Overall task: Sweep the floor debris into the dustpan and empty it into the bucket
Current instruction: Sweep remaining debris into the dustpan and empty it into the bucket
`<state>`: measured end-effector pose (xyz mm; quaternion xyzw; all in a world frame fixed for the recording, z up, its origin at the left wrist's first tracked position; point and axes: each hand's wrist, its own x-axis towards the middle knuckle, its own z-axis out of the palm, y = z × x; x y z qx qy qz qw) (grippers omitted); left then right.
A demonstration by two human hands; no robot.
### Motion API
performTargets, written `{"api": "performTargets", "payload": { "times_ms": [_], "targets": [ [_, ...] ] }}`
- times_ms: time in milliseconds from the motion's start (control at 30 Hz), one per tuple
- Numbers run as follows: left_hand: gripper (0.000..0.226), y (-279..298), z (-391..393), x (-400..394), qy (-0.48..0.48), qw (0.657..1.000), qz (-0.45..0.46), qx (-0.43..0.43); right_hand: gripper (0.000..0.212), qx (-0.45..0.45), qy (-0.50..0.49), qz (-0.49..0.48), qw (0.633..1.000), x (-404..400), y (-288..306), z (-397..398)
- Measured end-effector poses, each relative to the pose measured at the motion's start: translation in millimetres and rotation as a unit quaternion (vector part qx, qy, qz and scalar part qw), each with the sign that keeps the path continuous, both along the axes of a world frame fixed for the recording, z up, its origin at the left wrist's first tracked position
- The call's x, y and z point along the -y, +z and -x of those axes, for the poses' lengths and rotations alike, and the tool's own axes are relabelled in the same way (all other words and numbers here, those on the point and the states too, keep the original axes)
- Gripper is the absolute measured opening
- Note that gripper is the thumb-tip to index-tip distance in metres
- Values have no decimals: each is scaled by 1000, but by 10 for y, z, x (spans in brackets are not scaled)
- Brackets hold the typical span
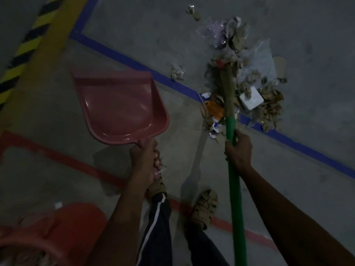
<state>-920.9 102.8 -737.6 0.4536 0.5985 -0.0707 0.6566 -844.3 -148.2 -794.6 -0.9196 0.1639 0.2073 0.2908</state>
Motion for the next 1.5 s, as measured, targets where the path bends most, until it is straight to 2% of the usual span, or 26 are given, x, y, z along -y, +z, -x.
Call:
{"api": "performTargets", "payload": {
  "times_ms": [100,200,433,633,767,1000,1133,1300,1400,1500],
  "targets": [
    [22,36,9,173,-4,1000,5,-3,54,7,57,27,998,245,51,119],
    [23,100,-29,324,-5,1000,0,-6,52,21,98,21,995,302,147,140],
    [25,156,-61,507,-19,999,-27,-4,58,33,135,-31,990,-123,63,99],
    [19,137,-55,498,-33,999,-37,-3,45,-17,162,-34,986,-677,-88,-167],
    [23,136,-78,438,-37,999,-29,-13,33,-50,128,2,991,-642,-100,-233],
    [22,317,-358,176,-30,999,-17,-7,52,50,117,43,991,-53,441,-261],
    [24,514,-697,-167,-31,999,6,10,57,56,124,56,989,78,856,-499],
    [20,723,-1178,-728,-87,996,-18,31,56,61,124,-9,990,-370,1130,-1020],
    [22,656,-1534,-1042,-89,995,-30,39,60,59,115,-71,989,-858,933,-1446],
    [24,566,-1872,-1235,-85,994,-26,58,51,0,86,-148,985,-1423,631,-1925]
  ]
}}
